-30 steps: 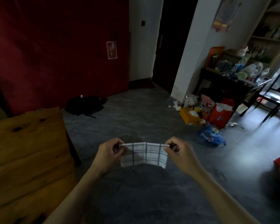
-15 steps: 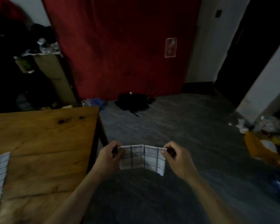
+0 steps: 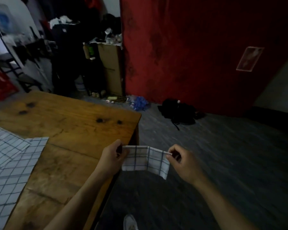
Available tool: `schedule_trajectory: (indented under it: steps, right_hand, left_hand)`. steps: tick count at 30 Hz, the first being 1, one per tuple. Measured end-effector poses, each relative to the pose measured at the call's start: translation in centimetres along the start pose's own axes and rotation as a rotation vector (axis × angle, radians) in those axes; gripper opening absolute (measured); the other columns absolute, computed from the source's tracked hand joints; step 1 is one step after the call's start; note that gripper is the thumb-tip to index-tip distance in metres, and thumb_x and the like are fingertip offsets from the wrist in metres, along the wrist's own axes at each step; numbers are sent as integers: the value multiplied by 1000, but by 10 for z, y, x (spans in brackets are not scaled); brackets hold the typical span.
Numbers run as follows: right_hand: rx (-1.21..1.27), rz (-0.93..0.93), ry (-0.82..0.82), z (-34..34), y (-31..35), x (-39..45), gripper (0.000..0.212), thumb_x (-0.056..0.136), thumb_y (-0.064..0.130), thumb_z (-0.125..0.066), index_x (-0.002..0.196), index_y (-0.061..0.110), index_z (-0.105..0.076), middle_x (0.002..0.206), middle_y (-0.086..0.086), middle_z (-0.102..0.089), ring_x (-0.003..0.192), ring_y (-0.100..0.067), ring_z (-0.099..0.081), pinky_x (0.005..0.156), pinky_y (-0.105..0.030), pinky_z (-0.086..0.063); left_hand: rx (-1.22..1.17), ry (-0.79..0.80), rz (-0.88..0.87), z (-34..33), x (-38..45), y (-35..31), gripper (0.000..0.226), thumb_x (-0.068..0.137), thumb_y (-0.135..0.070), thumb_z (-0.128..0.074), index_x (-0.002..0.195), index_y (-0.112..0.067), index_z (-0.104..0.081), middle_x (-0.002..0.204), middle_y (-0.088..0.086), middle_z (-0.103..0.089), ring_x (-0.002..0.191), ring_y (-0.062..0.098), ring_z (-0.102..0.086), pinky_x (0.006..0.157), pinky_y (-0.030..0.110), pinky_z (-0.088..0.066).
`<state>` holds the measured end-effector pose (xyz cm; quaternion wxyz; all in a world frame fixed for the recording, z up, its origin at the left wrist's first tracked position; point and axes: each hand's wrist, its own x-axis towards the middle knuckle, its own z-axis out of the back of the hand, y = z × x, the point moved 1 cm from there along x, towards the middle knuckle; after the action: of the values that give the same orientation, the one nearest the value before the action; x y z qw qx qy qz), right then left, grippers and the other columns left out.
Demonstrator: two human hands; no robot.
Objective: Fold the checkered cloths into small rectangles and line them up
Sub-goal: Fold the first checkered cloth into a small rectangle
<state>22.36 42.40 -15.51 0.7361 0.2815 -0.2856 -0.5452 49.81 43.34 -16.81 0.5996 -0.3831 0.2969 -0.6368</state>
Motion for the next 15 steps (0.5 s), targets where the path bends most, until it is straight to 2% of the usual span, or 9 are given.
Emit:
schedule_trajectory:
  steps: [6, 10, 15]
  right_hand:
    - [-58, -1, 52, -21, 10, 107, 12, 90, 23, -65, 83, 28, -57, 77, 8, -60, 70, -5, -57, 62, -21, -49]
    - [-46, 23, 84, -39, 11, 164, 11, 89, 21, -66, 83, 25, -58, 76, 5, -60, 69, -6, -58, 62, -25, -51]
    - [-13, 64, 214, -72, 3, 223, 15, 90, 23, -65, 83, 32, -55, 79, 9, -60, 71, -2, -58, 61, -20, -47]
  left_hand:
    - [-46, -34, 23, 21, 75, 39, 11, 92, -10, -61, 87, -18, -58, 82, -1, -63, 76, 8, -64, 62, 21, -53]
    - [-22, -110, 81, 37, 111, 63, 11, 92, -11, -61, 86, -18, -57, 83, -4, -62, 75, 3, -62, 61, 19, -51]
    - [-1, -169, 191, 51, 142, 95, 10, 92, -14, -62, 85, -19, -58, 80, -2, -63, 73, 8, -61, 60, 25, -52]
